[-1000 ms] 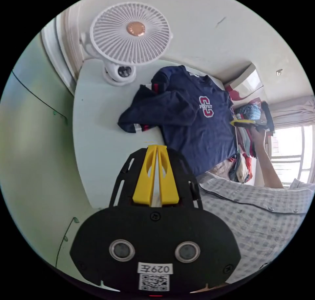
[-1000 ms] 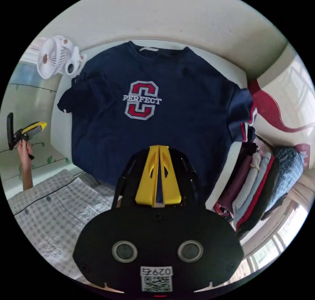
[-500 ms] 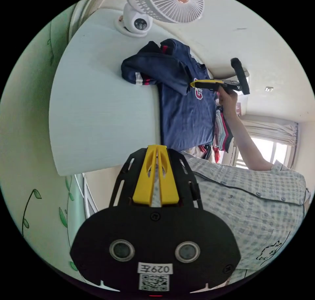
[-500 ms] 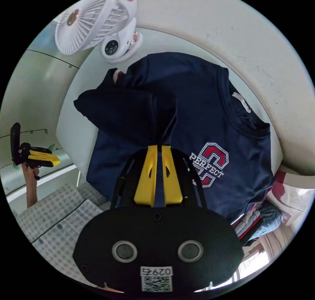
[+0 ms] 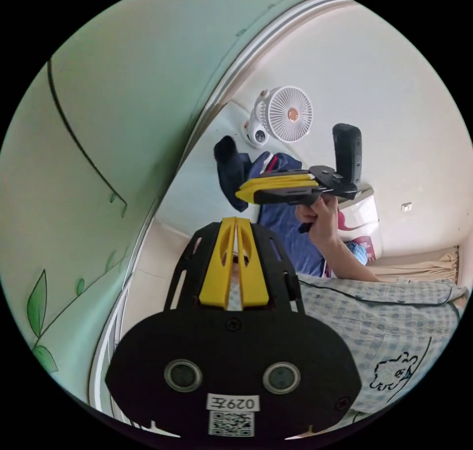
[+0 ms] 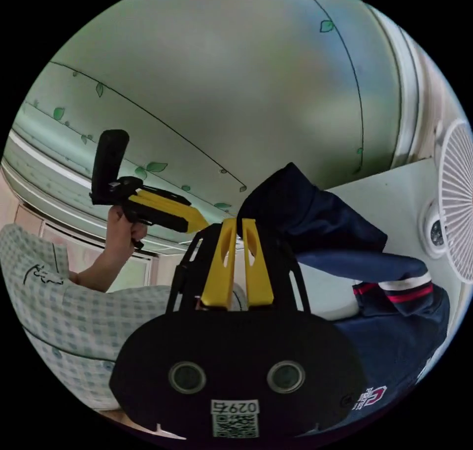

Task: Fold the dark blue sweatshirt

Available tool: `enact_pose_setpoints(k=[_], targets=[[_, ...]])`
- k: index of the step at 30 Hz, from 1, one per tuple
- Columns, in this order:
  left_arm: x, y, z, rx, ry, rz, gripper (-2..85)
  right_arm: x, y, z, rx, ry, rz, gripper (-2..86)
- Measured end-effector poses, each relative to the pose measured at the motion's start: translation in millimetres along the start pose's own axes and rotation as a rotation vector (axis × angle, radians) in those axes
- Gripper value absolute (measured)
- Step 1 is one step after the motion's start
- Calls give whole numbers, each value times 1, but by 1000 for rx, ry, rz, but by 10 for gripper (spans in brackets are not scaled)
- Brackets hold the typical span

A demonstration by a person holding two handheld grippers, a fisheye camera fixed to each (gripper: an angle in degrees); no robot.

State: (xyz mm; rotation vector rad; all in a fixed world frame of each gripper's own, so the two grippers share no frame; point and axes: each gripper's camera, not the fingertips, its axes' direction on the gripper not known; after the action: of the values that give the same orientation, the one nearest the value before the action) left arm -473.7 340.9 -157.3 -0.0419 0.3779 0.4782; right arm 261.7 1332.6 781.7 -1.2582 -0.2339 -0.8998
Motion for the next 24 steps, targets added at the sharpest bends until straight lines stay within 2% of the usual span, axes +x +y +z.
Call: enact_pose_setpoints(k=[5,8,10,12,14,16,19,24], targets=[[28,7,-1,-11,-82,47,-10,30,52,-34,155,-143,98,8],[49,-8,33,-82,-33,115,-10,66,124,-67,236,-101,295,0],[78,-31,72,-155,56,219,-10,94,196,-87,273,-44,528,-3],[110,-50,102,-210,72,321,-10,102,251,-101,310,9,694,-4],[148,-68,132,-250,23,445,-10,99,300,-111,343,77,849,-4],[200,-85,176,-272,-99,614,-10,88,348,-114,378,140,1005,-4],[250,-97,239,-304,-243,794,-10,77,383,-105,392,161,1130,-5],[280,-102,321,-372,-455,936,-10,74,404,-84,349,211,1296,-5]])
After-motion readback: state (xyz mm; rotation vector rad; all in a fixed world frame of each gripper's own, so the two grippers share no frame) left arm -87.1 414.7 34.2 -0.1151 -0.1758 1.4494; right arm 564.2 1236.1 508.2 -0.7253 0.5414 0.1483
